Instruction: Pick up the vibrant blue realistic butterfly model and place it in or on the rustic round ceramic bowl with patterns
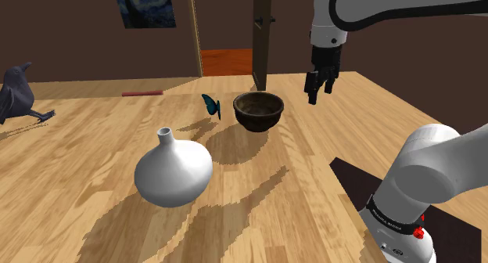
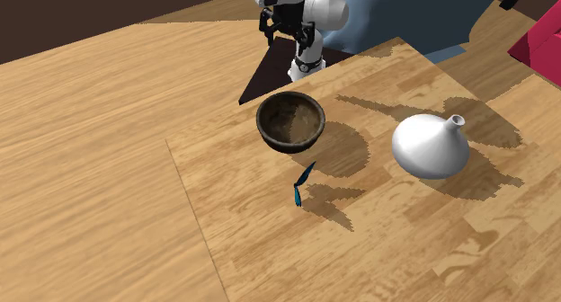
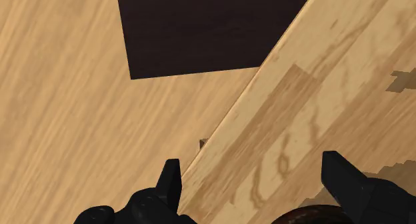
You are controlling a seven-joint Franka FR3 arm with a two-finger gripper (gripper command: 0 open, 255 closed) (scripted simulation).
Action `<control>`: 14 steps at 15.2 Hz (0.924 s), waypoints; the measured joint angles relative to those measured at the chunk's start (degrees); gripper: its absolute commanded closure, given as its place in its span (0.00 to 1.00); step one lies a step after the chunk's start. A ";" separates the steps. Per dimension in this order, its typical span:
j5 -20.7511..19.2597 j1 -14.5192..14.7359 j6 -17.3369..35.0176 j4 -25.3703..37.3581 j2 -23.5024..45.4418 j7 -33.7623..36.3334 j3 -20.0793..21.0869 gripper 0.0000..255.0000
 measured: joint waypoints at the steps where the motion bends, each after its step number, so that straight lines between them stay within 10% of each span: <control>1: 0.00 0.00 0.00 0.00 0.00 0.00 0.00 0.00; 14: 1.24 2.50 16.69 11.02 22.92 1.34 3.47 0.00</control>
